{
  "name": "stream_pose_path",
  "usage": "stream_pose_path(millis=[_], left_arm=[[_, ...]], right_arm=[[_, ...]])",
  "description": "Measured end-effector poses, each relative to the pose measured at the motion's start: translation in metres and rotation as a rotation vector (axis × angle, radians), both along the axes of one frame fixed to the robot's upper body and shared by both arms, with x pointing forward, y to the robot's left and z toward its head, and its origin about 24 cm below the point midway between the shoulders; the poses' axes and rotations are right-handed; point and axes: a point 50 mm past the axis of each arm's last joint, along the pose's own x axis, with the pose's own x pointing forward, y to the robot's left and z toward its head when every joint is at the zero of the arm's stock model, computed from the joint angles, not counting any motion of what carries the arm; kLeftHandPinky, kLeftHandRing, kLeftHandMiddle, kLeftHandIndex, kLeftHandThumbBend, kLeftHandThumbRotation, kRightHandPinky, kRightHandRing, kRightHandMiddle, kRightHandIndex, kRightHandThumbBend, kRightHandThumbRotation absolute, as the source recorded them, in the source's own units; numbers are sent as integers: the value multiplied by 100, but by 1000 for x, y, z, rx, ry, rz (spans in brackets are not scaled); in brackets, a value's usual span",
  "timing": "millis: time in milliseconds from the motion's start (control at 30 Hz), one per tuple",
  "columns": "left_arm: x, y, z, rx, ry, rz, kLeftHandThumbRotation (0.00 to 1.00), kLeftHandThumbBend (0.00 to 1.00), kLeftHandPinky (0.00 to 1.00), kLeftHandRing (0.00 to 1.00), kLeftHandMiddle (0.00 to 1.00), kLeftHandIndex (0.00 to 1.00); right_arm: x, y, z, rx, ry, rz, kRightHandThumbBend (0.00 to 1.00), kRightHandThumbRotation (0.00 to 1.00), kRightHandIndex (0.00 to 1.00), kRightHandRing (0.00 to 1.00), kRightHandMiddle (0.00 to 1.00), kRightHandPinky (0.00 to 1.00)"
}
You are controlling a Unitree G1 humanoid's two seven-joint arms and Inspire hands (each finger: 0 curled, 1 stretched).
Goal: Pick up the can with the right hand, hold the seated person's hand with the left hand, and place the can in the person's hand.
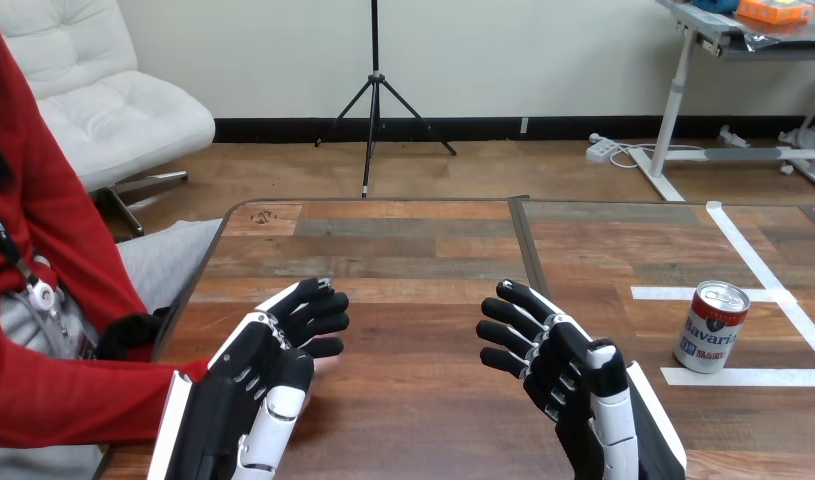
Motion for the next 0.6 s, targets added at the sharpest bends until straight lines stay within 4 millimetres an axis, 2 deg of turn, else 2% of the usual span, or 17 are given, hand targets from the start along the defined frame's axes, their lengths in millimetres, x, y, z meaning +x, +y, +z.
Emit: stream_pose_path(millis=[600], left_arm=[[0,0,0,1,2,0,80,51,70,75,77,77]], right_arm=[[0,0,0,-2,5,2,86,100,87,86,87,82]])
